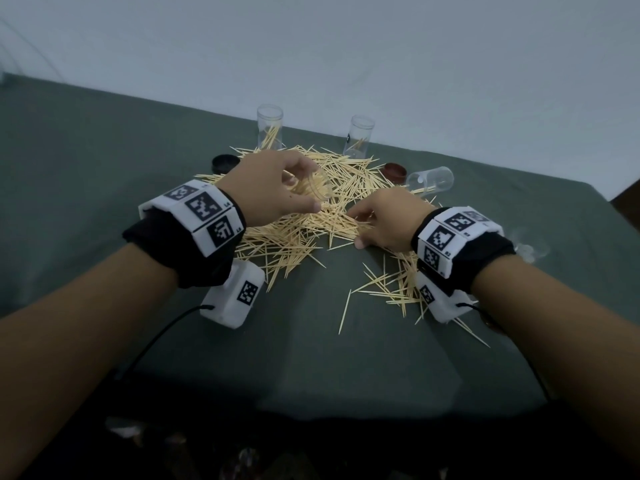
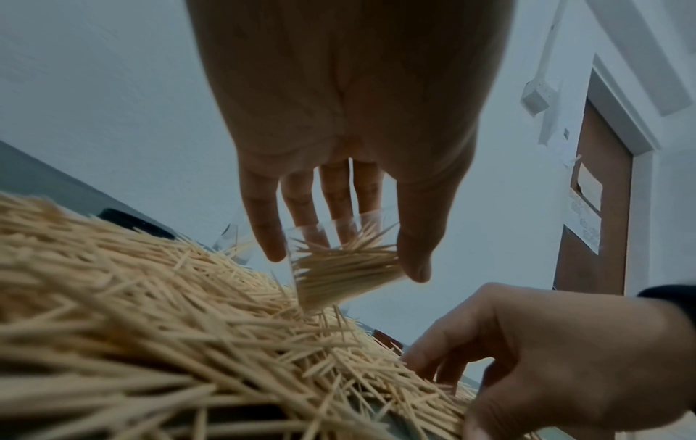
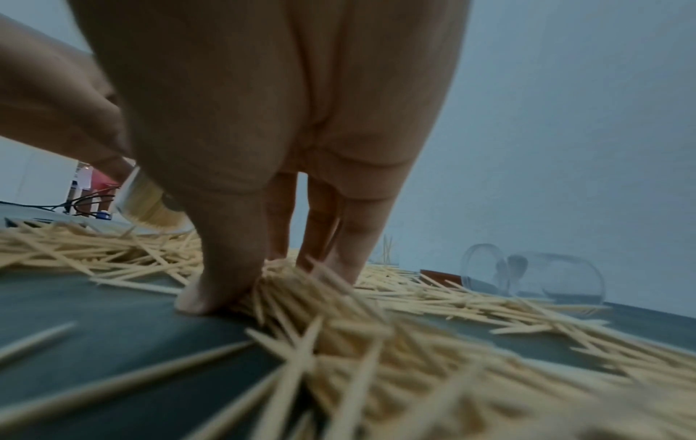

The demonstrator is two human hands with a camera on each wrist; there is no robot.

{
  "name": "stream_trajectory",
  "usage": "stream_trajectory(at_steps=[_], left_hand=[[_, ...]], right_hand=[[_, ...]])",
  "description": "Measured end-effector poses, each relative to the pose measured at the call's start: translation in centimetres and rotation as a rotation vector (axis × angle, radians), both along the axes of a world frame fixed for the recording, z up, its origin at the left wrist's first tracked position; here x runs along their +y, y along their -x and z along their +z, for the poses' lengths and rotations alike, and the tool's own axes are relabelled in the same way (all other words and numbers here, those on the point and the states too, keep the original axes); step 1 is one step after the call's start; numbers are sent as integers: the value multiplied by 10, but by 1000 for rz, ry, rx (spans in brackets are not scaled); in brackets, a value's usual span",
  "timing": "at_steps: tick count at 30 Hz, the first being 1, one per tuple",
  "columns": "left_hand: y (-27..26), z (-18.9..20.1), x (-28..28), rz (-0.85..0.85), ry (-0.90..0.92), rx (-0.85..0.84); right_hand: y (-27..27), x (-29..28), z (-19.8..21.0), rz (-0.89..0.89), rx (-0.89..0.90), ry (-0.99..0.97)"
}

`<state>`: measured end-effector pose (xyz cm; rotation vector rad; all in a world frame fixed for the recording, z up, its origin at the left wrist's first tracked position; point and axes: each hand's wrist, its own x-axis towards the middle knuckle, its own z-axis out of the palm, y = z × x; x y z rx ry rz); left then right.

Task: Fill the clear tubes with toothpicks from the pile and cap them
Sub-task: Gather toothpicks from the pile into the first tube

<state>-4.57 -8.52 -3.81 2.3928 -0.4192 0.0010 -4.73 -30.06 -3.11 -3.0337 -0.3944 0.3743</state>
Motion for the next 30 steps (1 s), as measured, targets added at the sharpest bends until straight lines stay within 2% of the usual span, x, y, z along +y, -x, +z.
stream_trajectory(at_steps=[16,30], left_hand=[[-4,1,5,6,-5,2],[-4,8,11,38,-51,-30]], right_hand=[[-9,7,-3,125,-111,40],[-16,-11,9,-60,-84,-143]])
